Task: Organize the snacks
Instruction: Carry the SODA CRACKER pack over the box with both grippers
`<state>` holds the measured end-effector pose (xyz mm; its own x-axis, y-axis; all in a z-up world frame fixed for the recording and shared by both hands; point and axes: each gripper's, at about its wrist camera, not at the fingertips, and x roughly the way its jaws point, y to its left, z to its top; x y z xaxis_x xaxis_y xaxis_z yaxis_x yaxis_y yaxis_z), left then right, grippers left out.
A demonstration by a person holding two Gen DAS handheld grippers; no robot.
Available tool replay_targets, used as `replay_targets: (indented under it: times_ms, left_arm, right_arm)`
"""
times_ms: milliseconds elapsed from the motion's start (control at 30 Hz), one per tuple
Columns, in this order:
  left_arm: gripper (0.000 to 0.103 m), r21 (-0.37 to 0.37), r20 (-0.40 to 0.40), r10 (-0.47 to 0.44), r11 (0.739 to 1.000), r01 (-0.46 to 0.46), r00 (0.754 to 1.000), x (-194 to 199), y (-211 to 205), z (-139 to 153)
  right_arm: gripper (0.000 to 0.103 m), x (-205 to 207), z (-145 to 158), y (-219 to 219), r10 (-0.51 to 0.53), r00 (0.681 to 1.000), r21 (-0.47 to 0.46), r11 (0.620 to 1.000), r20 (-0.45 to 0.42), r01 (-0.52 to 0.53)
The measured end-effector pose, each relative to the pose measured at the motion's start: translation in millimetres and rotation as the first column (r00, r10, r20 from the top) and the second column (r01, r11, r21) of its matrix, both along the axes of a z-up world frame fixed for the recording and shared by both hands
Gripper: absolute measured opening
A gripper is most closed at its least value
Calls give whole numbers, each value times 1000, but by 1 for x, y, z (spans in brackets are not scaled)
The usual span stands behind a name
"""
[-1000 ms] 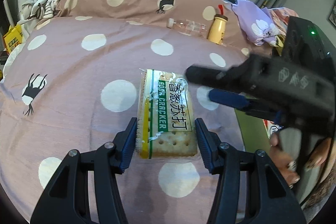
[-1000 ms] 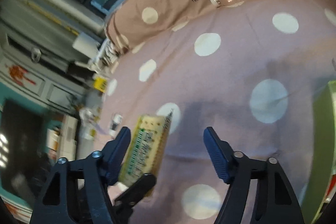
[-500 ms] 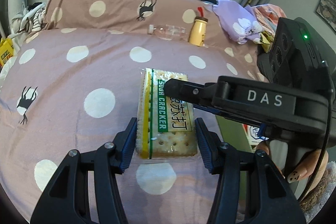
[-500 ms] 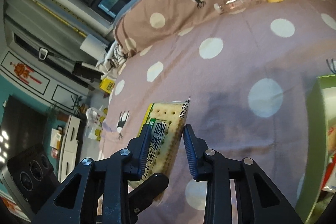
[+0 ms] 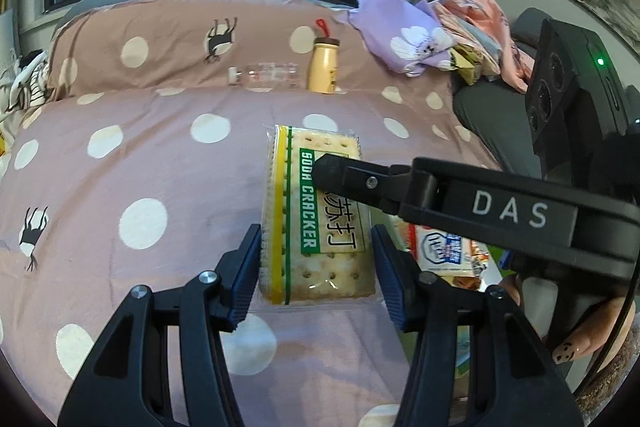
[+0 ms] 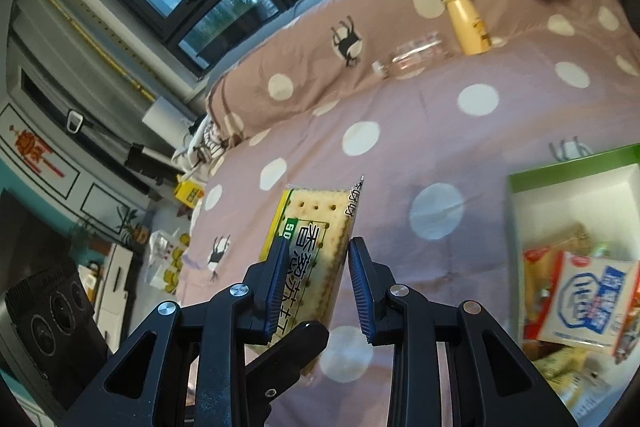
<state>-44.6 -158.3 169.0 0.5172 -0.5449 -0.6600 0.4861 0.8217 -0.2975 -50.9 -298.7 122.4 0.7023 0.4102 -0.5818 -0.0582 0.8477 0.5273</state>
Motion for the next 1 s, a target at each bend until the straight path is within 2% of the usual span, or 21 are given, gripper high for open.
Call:
replay_targets:
  times_ms: [467,1000]
  left_arm:
    - [54,18,34,-88,996,87,996,-21,-34,15]
    - [54,51,36,-180,983,178,983,-36,-78,16]
  right_arm:
    - [33,-34,11,-33,-85,995,-16,996,47,86]
    - [33,-63,8,-73,-186,981,7,983,51,186]
